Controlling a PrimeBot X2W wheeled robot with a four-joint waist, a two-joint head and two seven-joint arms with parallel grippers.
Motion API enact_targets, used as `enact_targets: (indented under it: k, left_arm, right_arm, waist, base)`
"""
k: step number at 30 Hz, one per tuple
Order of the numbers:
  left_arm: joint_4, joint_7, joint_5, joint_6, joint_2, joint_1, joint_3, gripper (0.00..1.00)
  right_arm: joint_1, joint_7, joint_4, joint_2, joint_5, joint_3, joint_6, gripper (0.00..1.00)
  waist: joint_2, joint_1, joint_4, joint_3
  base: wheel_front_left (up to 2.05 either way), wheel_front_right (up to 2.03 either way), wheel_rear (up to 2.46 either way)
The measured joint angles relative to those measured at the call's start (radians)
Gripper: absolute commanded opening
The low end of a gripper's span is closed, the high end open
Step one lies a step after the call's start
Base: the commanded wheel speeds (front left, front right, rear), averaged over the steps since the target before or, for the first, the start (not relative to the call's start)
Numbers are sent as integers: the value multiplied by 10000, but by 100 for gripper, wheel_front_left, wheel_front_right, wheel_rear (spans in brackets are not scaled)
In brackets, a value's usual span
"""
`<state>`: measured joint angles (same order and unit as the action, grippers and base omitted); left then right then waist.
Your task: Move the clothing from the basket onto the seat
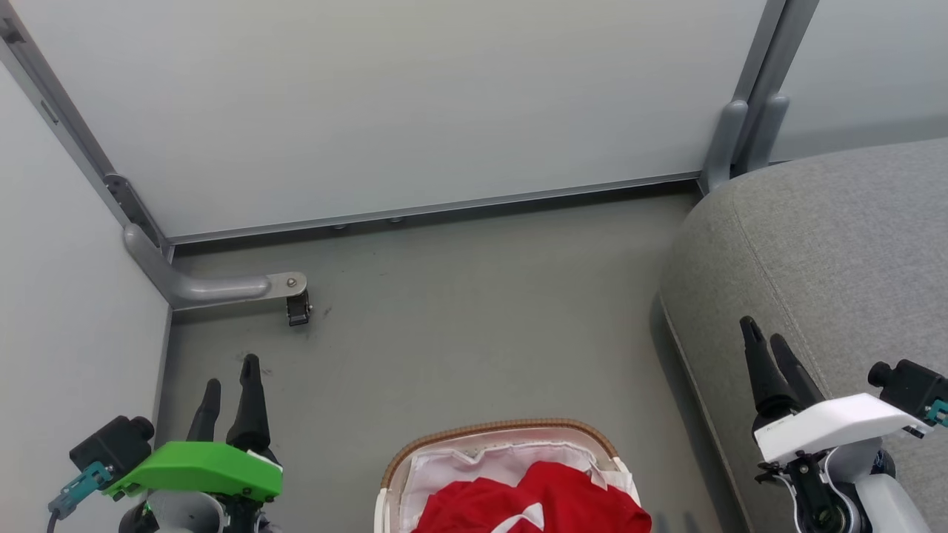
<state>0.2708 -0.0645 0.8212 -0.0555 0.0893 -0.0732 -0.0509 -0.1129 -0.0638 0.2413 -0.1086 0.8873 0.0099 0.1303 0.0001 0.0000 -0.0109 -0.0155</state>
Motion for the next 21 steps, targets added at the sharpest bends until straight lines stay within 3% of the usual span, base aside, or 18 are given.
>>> enact_targets:
  k: [21]
  left_arm:
    - [27, -629, -2452, 472, 251, -5, -631, 100]
  right_arm:
    - [-5, -625, 35, -67, -2757, 217, 0, 100]
  waist:
    - [0, 0, -35, -62]
  base:
    - [0, 0, 0]
